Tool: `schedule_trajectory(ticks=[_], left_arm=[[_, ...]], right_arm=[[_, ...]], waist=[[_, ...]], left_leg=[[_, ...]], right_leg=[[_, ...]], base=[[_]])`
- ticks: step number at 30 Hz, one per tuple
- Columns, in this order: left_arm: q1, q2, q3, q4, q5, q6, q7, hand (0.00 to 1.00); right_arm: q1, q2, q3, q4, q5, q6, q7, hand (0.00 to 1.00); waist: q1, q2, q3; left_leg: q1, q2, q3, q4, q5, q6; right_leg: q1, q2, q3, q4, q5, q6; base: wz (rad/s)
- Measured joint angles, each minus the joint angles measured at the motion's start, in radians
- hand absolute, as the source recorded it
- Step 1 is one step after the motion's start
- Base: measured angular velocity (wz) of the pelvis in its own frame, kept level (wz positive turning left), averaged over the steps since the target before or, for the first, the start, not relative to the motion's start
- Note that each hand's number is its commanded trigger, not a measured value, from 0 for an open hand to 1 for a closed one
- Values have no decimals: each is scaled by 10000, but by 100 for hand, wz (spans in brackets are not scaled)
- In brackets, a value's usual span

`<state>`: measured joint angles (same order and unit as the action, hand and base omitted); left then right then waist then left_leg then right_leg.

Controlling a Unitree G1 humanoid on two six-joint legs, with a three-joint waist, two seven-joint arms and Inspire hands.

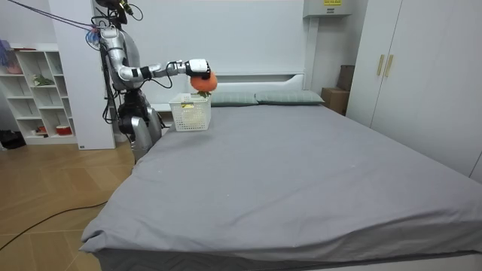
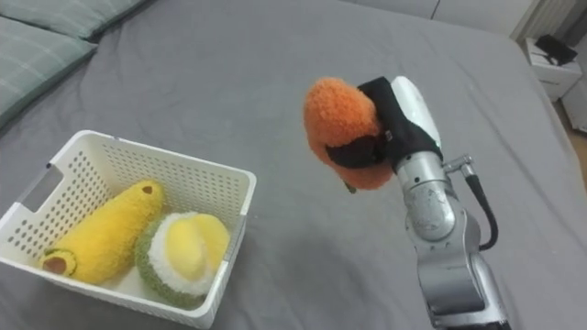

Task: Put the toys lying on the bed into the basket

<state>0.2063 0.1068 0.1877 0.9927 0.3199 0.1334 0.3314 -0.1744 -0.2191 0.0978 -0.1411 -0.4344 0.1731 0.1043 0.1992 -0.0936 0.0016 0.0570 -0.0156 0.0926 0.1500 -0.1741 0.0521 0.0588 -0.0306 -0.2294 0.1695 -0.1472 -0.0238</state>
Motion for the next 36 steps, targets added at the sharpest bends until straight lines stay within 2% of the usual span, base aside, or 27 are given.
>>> schedule_trajectory(ticks=[4, 8, 9, 11, 12, 13, 15, 16, 17, 21, 27, 36], left_arm=[[-17, 43, -53, 13, 285, 145, 2, 0], [-161, 120, -97, 11, 458, 250, 2, 0], [-202, 155, -202, 13, 454, 306, -2, 0], [-305, 194, -397, 16, 457, 354, -35, 0], [-373, 229, -465, 17, 485, 360, -160, 0], [-417, 241, -480, 17, 643, 364, -240, 0], [-479, 244, -490, 17, 698, 388, -342, 0], [-482, 249, -526, -8, 697, 425, -387, 0], [-485, 249, -528, -26, 696, 431, -392, 0], [-479, 248, -533, -287, 696, 506, -464, 0], [-629, 262, -528, -321, 689, 509, -603, 0], [-668, 262, -601, -700, 701, 511, -599, 0]], right_arm=[[-816, 88, 872, -137, 78, 105, 277, 100], [-1190, 195, 1794, -224, 0, 325, 845, 100], [-1273, 267, 2060, -223, 16, 377, 979, 100], [-1367, 306, 2409, -213, 142, 392, 1116, 93], [-1440, 355, 2614, -193, 299, 405, 1196, 74], [-1502, 430, 2781, -186, 427, 411, 1249, 60], [-1719, 618, 2913, -9, 558, 400, 1288, 50], [-1984, 653, 3065, 301, 592, 397, 1285, 17], [-2085, 665, 3134, 457, 586, 398, 1286, 0], [-2303, 861, 3482, 1121, 369, 474, 1409, 0], [-2321, 948, 3533, 1363, 311, 475, 1617, 0], [-2318, 927, 3535, 1447, 26, 475, 1616, 0]], waist=[[362, -28, -19], [646, -98, -41], [870, -110, -25], [1113, -147, 2], [1220, -170, 26], [1346, -196, 38], [1476, -246, 89], [1608, -278, 124], [1642, -299, 135], [1904, -463, 168], [2128, -479, 167], [2075, -479, 167]], left_leg=[[-13, 2, -24, -5, 0, -1], [-96, -10, -185, 13, 4, -3], [-88, -11, -211, 14, 4, -3], [-86, -17, -285, 16, 4, -2], [-94, -33, -421, 27, 5, -1], [-96, -42, -494, 16, 4, -1], [-148, -66, -608, 17, 4, 1], [-184, -89, -688, 29, 6, 4], [-197, -91, -689, 29, 6, 4], [-395, -155, -853, 86, 17, 23], [-483, -171, -999, 173, 16, 31], [-548, -176, -1004, 159, 16, 30]], right_leg=[[-7, 1, -53, -3, 1, -1], [-4, -16, -234, -18, 1, -1], [11, -17, -243, -18, 0, 0], [44, -25, -320, -23, 0, 1], [93, -41, -494, -36, -1, 2], [118, -46, -557, -34, -3, 5], [121, -66, -702, -39, -4, 6], [110, -80, -748, -38, -6, 10], [95, -81, -743, -41, -7, 12], [62, -112, -849, -191, 6, 36], [50, -119, -999, -206, 9, 41], [6, -120, -1030, -204, 9, 41]], base=[[2], [14], [7], [13], [23], [22], [16], [13], [9], [12], [7], [0]])
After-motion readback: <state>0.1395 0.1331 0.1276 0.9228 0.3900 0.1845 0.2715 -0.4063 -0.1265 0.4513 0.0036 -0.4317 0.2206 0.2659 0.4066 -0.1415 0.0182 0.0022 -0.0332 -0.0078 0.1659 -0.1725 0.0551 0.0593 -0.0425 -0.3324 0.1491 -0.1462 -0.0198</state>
